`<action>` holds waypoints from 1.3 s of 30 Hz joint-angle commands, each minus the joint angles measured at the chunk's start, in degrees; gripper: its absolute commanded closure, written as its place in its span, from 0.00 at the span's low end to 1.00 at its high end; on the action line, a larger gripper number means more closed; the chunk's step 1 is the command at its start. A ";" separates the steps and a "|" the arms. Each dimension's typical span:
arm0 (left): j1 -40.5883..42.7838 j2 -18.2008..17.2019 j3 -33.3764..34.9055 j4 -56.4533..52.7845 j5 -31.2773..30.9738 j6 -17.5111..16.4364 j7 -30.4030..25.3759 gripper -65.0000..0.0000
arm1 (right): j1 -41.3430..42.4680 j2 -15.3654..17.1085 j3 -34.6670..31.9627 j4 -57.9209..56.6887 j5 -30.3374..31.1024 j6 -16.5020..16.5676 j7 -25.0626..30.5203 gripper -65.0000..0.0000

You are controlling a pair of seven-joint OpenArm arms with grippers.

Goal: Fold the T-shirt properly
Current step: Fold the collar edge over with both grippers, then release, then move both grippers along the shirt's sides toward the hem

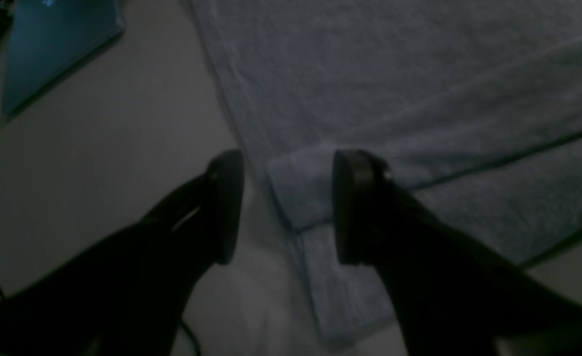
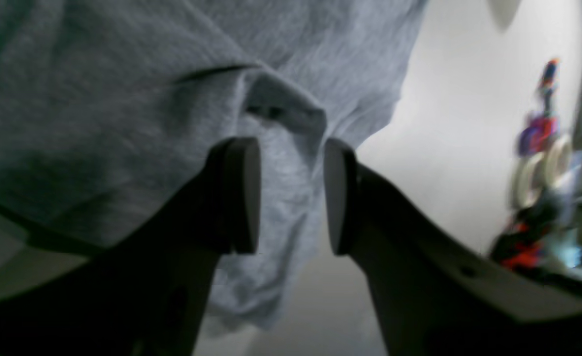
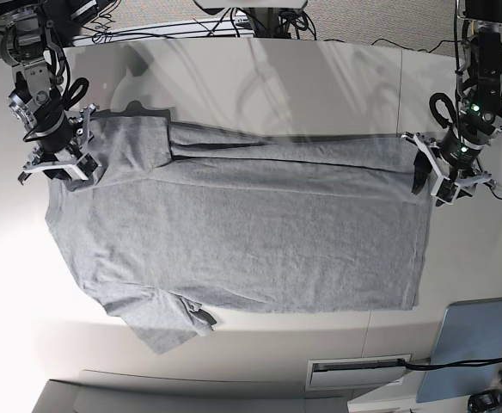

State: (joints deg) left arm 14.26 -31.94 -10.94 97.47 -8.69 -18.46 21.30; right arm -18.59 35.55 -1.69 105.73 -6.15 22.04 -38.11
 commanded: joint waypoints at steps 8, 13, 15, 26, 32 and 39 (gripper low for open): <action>0.17 3.28 -0.44 0.55 -11.93 -0.76 3.80 1.00 | 0.31 -2.47 1.88 0.66 9.53 -9.68 -5.51 0.85; -0.87 7.19 -0.46 -3.32 -11.43 2.58 2.25 1.00 | -0.46 -8.20 6.47 -0.20 9.35 -10.36 -3.45 1.00; -1.68 7.50 -0.46 -5.81 -11.28 2.51 2.29 1.00 | -0.31 -9.07 7.26 -2.40 9.35 -9.77 -1.60 1.00; -0.59 7.19 -0.50 -12.63 -11.50 -0.42 9.49 1.00 | 2.58 -9.11 7.34 -15.30 11.26 -1.77 -4.76 1.00; 6.80 5.11 -0.52 -10.05 -11.54 -1.11 11.23 1.00 | -3.69 -6.78 7.56 -12.74 11.30 -0.87 -4.61 1.00; 17.94 2.64 -0.61 -3.52 -12.02 -1.11 10.38 1.00 | -13.22 -5.22 10.86 -5.42 11.28 -1.42 -4.57 1.00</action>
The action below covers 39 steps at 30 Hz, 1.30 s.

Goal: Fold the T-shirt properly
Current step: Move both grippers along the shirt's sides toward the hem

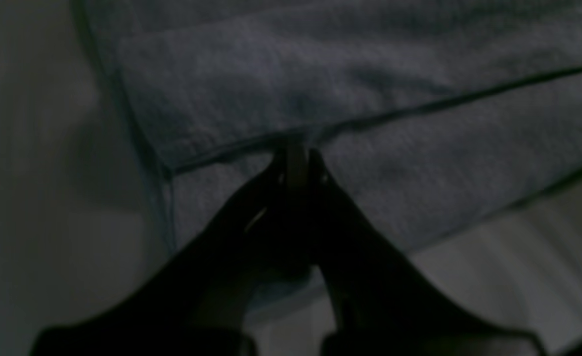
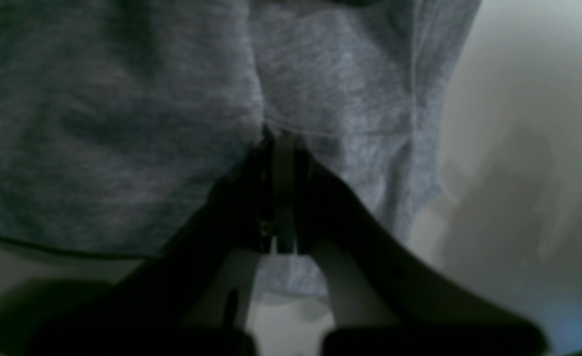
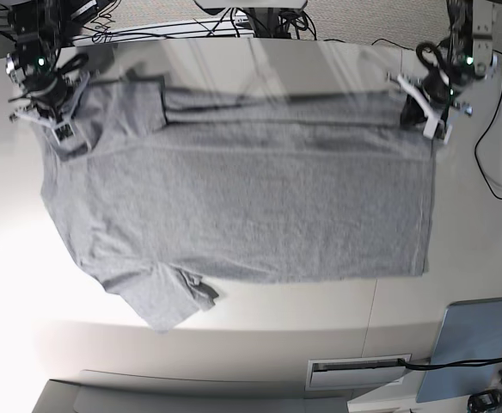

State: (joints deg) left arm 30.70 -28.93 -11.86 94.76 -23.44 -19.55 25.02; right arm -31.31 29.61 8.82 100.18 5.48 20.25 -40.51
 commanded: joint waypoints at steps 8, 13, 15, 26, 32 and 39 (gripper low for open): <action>10.38 -0.79 0.31 4.70 2.38 -0.02 6.51 1.00 | -10.45 0.70 7.13 3.98 -0.33 0.50 1.29 1.00; 14.21 -0.79 0.28 8.81 2.43 0.00 6.67 1.00 | -12.20 0.70 8.17 4.13 -0.35 0.50 1.53 1.00; 15.37 -0.79 0.28 10.54 2.91 0.00 6.71 1.00 | -12.22 0.70 8.17 4.13 -0.35 0.48 1.51 1.00; 15.93 -0.79 0.28 17.07 5.90 3.21 4.52 1.00 | -12.20 0.72 8.24 5.14 -0.39 0.39 1.36 1.00; 15.80 -0.81 0.28 23.47 5.90 3.45 4.55 0.83 | -12.15 0.72 11.69 11.13 -0.35 -0.72 0.90 1.00; 14.78 -0.76 -4.02 28.04 5.86 11.08 4.57 0.63 | -11.61 0.72 16.94 16.04 -0.31 -0.63 2.89 0.72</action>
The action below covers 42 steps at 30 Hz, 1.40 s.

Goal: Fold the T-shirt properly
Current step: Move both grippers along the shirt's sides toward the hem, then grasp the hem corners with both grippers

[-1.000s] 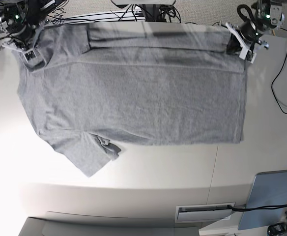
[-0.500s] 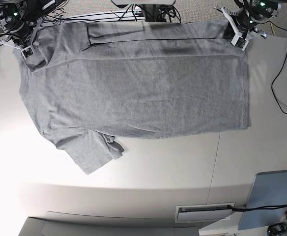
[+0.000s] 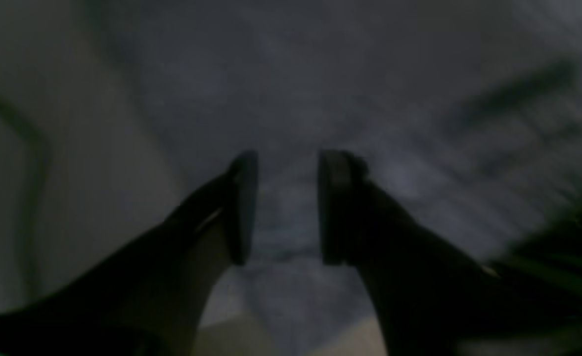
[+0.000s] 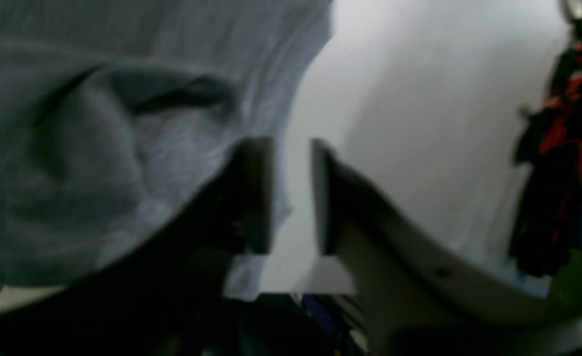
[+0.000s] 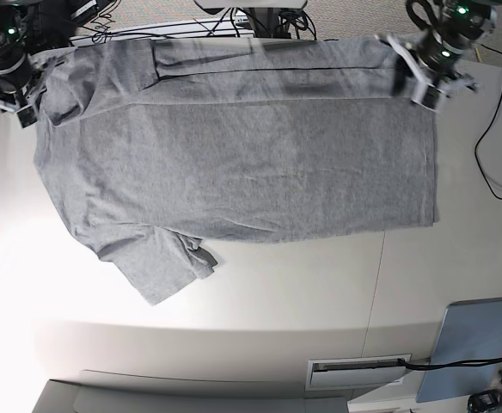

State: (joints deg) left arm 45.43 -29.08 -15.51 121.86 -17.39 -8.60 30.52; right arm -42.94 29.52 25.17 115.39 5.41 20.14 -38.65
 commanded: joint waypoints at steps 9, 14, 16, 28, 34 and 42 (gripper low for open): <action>-14.93 -0.57 -4.28 -5.16 -7.87 -0.46 1.29 0.48 | 8.37 0.61 0.66 0.81 10.93 -0.48 -0.81 0.60; -25.35 0.04 -4.26 -14.21 -8.41 -1.49 2.12 0.48 | 15.87 -0.57 0.66 0.81 14.80 -0.48 -9.62 0.60; -28.74 0.02 -4.17 -17.90 -10.03 -2.54 2.75 0.48 | 17.64 -1.22 0.66 0.81 15.74 -0.44 -10.45 0.60; -48.43 0.00 -3.63 -43.91 -14.80 -7.72 4.74 0.49 | 21.22 -3.37 -9.42 0.74 10.91 -0.63 -10.21 0.60; -57.16 0.00 1.18 -57.22 -14.75 -7.96 5.66 0.48 | 22.97 -3.34 -12.22 0.74 9.53 -0.72 -10.19 0.60; -63.25 0.09 6.80 -65.11 -10.25 -3.96 5.49 0.49 | 24.06 -3.30 -12.20 0.74 8.46 -1.31 -9.66 0.60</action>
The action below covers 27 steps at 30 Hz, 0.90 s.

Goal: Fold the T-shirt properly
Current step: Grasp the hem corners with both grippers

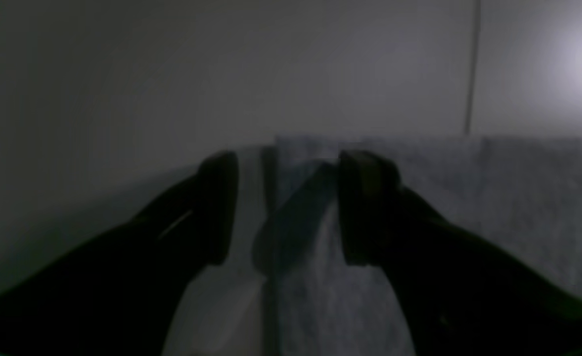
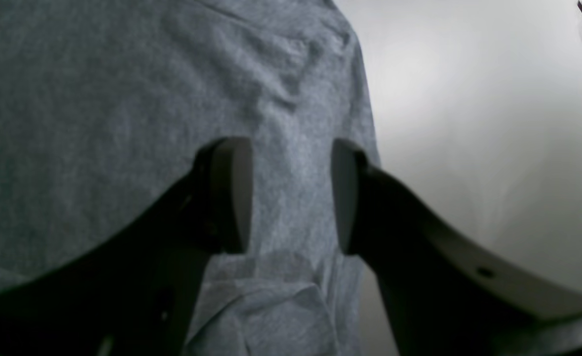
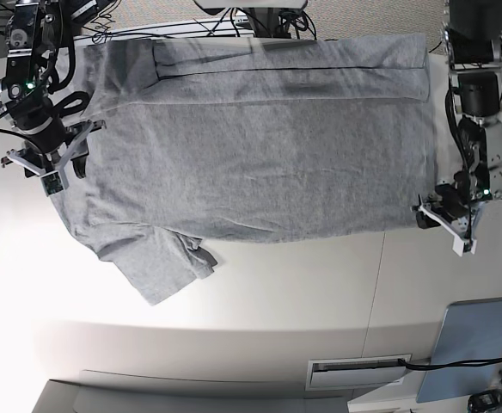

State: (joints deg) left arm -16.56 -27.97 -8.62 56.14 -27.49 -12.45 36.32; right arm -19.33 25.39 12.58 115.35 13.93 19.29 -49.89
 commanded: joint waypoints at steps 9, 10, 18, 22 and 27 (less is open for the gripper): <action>-1.40 -0.50 -0.11 -0.63 -4.74 -8.24 5.95 0.49 | 3.43 0.83 0.37 0.79 -0.07 -0.44 1.86 0.60; -1.40 -0.50 -0.13 -0.63 -4.70 -8.22 6.16 0.50 | 3.78 0.83 0.37 0.79 -0.07 -0.46 1.88 0.60; -1.40 -0.48 -0.13 -0.63 -4.72 -8.68 7.74 0.98 | 10.45 0.85 0.35 -10.78 2.91 0.00 3.78 0.60; -1.40 -0.46 -0.13 -0.63 -4.68 -10.49 7.78 1.00 | 18.73 0.96 -1.42 -19.17 4.68 0.90 2.71 0.60; -1.38 -0.44 -0.13 -0.63 -4.44 -12.28 7.93 1.00 | 33.03 0.96 -9.25 -34.29 4.61 0.90 0.55 0.60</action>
State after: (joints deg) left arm -17.15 -27.75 -8.71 55.07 -32.47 -24.51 43.27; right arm 12.53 25.50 2.85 79.94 18.20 20.27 -50.26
